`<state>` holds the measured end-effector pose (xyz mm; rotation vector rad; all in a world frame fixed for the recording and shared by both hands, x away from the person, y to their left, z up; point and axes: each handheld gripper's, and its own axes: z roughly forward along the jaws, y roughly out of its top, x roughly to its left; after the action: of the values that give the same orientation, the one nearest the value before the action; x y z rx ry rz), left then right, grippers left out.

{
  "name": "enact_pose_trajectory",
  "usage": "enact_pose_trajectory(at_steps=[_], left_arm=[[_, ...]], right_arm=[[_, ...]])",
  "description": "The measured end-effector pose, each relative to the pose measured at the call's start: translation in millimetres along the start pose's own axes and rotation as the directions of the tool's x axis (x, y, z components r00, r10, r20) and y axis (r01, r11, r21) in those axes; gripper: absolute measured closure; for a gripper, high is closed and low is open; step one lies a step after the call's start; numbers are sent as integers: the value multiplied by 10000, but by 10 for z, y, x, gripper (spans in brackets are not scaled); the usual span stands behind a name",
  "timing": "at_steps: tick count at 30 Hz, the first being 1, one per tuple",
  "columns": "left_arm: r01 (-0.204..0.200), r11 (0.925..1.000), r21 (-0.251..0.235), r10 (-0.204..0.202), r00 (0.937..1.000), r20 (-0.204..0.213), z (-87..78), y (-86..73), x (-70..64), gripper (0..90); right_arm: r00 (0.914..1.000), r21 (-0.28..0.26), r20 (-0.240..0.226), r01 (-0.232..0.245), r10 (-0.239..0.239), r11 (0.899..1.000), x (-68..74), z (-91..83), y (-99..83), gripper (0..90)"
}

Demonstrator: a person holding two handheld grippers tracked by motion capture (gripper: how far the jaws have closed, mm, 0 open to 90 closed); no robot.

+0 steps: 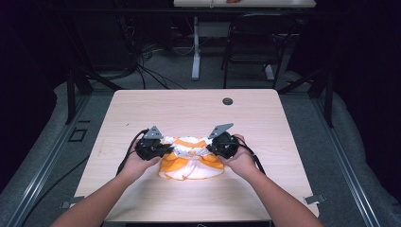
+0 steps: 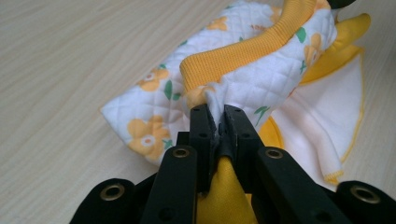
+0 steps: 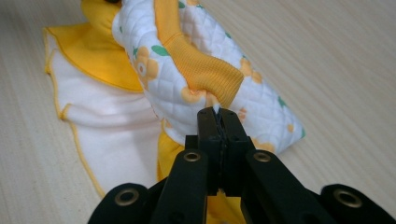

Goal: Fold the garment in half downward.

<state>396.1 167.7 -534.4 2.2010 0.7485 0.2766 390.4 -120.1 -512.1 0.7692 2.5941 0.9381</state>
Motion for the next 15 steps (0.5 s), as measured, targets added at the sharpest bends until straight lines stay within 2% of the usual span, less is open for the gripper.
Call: enact_pose_trajectory(at_steps=[6,8,9,10,15], left_arm=[[-45,9999,141,42,9998,192,27,-113,-84,783],[-129,9998,123,127,9997,185,19,-130,-98,728],[-126,9998,128,123,9997,232,2,-127,-98,728],[-49,10000,20,49,9997,239,-17,-119,-99,687],[224,9985,-505,-212,9995,241,-156,-9,-36,630]], right_arm=[[9996,97,-219,-150,152,9998,41,56,-112,883],[9990,26,-324,-311,312,9995,52,65,-149,836],[9990,26,-324,-311,312,9995,52,65,-149,836],[9985,-8,-405,-380,380,9993,32,37,-147,800],[9961,-464,-452,-774,754,9959,3,-40,-120,753]])
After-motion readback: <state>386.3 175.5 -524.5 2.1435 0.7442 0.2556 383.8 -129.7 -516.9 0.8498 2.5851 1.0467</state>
